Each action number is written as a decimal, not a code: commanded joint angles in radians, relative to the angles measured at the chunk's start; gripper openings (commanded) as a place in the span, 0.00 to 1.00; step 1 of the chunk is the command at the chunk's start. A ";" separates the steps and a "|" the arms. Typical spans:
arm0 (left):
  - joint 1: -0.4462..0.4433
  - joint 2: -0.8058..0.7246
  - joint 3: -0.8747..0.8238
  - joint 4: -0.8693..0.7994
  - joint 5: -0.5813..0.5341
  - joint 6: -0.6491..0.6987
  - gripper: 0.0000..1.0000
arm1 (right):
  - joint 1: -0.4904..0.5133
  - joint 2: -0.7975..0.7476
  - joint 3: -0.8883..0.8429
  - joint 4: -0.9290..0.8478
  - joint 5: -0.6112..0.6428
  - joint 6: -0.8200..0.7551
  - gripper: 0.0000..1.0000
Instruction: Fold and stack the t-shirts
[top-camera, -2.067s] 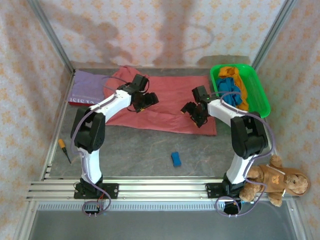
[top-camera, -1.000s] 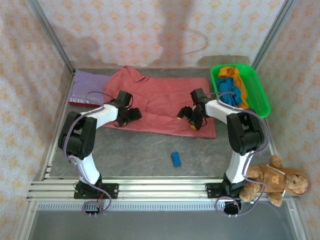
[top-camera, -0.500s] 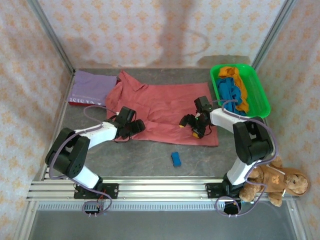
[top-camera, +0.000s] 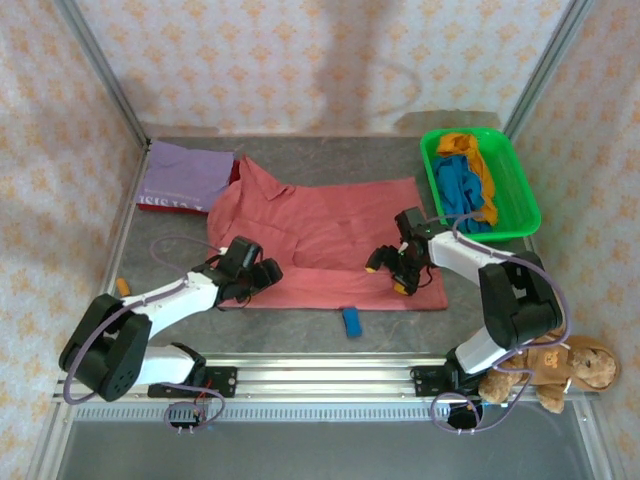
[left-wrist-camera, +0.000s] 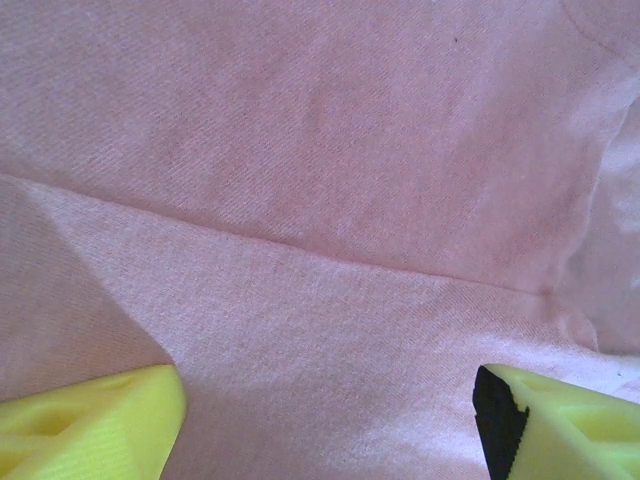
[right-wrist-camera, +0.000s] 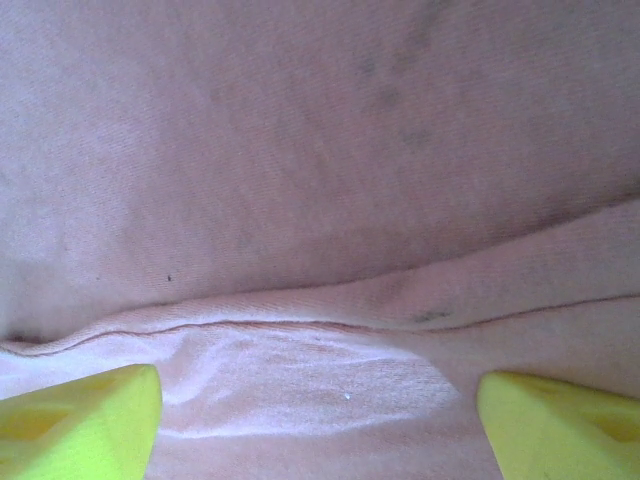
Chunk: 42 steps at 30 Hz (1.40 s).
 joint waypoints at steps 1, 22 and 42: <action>-0.004 -0.011 -0.063 -0.192 0.008 -0.049 0.81 | 0.005 0.006 -0.064 -0.134 0.050 0.012 0.84; 0.307 0.503 1.017 -0.611 -0.077 0.424 0.75 | -0.002 0.088 0.484 -0.373 0.270 -0.202 0.81; 0.334 1.197 1.800 -0.552 -0.279 0.414 0.56 | -0.069 0.192 0.633 -0.427 0.303 -0.292 0.79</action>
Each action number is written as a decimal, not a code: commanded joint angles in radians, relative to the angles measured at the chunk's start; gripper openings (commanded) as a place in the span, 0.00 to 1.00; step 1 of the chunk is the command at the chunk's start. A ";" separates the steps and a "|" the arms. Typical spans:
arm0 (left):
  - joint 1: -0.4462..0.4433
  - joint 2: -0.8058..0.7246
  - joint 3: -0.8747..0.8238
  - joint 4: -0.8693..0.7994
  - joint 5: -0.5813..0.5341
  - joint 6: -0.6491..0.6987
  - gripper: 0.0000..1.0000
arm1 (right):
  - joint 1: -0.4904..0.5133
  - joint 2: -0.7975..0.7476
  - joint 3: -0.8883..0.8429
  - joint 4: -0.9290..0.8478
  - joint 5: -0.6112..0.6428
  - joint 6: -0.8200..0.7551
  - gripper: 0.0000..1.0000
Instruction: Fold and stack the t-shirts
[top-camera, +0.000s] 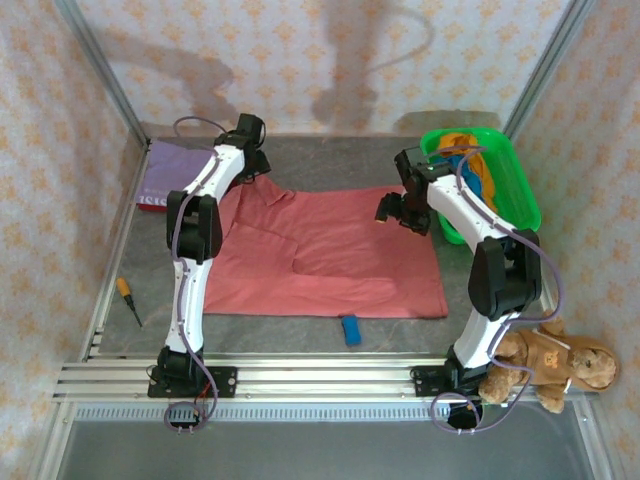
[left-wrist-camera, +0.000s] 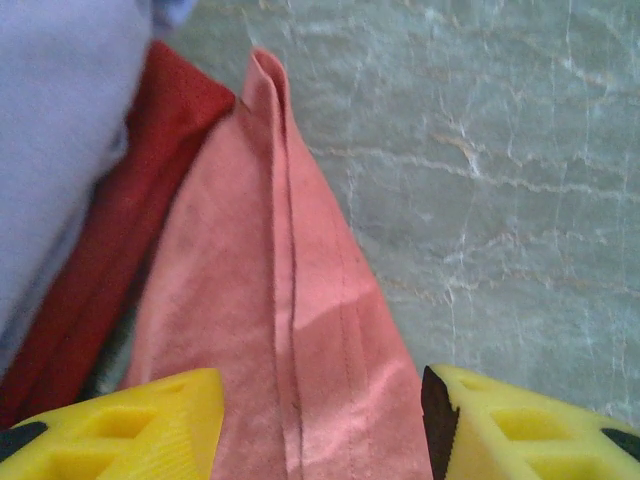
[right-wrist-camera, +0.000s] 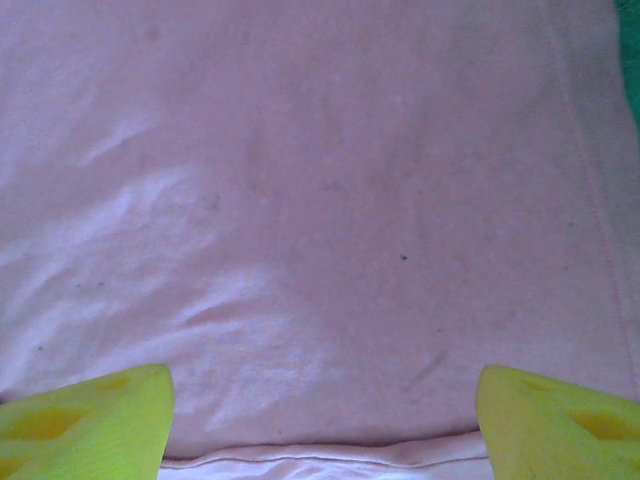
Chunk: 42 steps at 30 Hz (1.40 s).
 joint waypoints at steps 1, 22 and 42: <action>0.014 0.033 0.097 0.002 -0.088 0.006 0.55 | -0.016 -0.015 -0.010 -0.037 0.028 -0.025 0.79; 0.068 0.158 0.169 0.065 0.054 -0.083 0.42 | -0.046 -0.099 -0.088 -0.051 0.029 -0.049 0.79; 0.054 0.160 0.180 0.084 0.018 -0.069 0.44 | -0.047 -0.118 -0.140 -0.043 0.021 -0.042 0.79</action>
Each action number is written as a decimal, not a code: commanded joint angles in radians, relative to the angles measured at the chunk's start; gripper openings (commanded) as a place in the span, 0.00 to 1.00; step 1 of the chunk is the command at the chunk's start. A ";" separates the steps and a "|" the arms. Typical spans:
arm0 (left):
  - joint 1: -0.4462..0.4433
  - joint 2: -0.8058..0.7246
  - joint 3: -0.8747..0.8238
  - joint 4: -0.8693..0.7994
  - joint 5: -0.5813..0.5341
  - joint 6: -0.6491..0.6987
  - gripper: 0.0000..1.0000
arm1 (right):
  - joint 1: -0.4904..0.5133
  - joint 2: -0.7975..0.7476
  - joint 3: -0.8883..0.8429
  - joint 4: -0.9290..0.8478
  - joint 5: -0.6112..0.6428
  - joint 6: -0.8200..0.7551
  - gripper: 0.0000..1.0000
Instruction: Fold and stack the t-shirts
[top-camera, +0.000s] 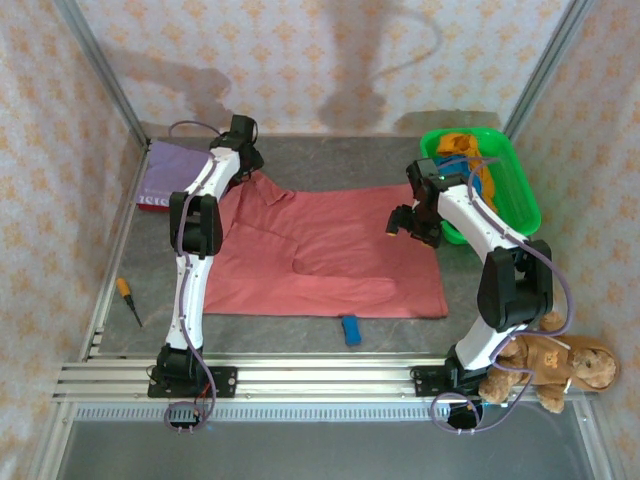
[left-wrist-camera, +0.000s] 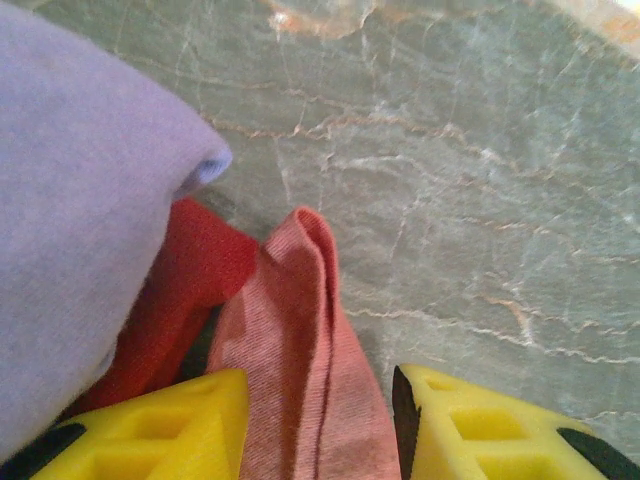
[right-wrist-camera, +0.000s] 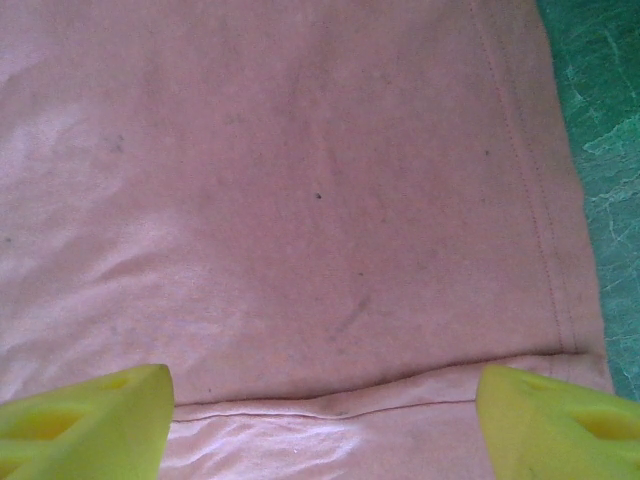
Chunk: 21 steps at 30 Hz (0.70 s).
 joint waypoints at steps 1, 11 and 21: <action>-0.001 0.020 0.044 -0.008 -0.003 -0.029 0.43 | -0.007 -0.028 -0.015 -0.018 0.025 -0.006 0.79; 0.000 0.037 0.009 0.020 0.023 -0.060 0.32 | -0.008 -0.022 0.005 -0.029 0.036 -0.016 0.79; -0.001 0.033 0.009 0.030 0.032 -0.056 0.10 | -0.010 0.009 0.035 -0.018 0.040 -0.017 0.79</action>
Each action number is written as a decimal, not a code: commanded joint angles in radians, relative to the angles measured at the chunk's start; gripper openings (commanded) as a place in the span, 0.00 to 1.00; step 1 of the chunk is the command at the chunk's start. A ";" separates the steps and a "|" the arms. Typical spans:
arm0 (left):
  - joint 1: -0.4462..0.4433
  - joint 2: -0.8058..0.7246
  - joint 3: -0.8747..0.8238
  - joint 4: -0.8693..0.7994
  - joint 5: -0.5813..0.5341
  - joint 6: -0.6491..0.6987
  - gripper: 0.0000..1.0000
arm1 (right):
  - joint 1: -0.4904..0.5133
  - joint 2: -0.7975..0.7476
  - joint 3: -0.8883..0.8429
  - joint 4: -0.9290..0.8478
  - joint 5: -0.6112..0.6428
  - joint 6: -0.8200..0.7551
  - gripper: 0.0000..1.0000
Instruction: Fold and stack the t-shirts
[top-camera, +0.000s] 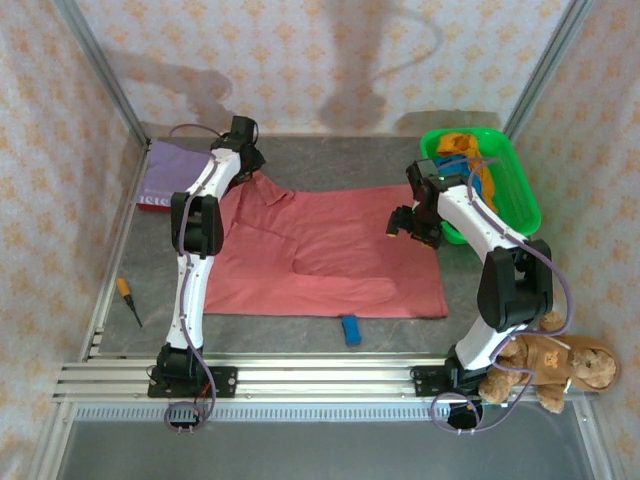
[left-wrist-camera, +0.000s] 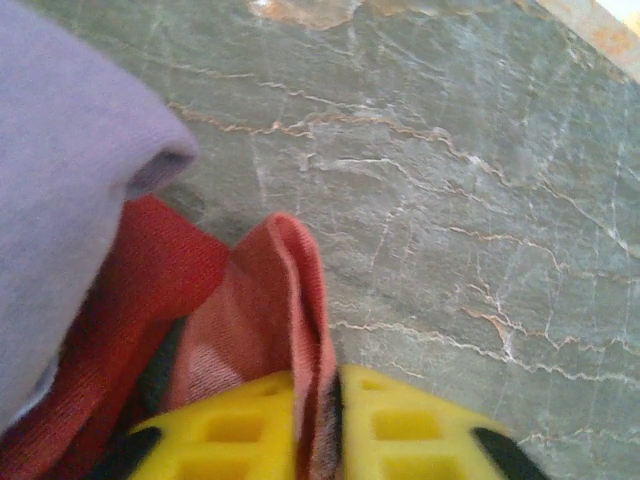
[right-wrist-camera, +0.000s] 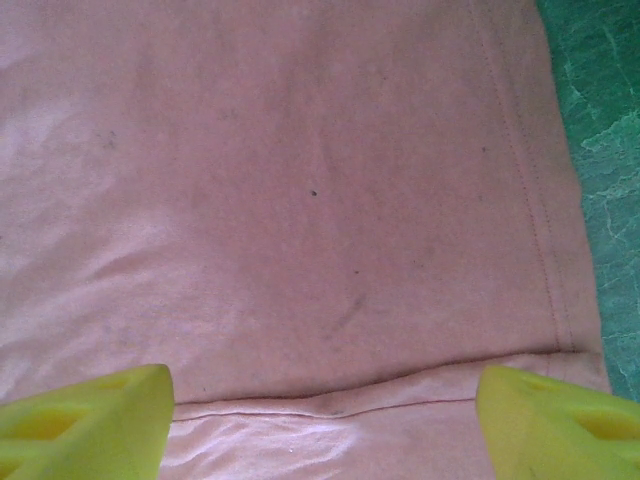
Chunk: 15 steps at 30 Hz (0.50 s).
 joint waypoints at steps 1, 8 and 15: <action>-0.001 0.002 -0.007 0.012 0.000 -0.009 0.03 | -0.009 0.011 0.046 -0.011 0.043 -0.013 0.79; -0.008 -0.098 -0.116 0.059 0.008 -0.002 0.00 | -0.008 0.091 0.158 0.013 0.089 -0.025 0.78; -0.022 -0.258 -0.304 0.125 0.033 -0.003 0.00 | -0.008 0.256 0.357 0.022 0.155 -0.054 0.69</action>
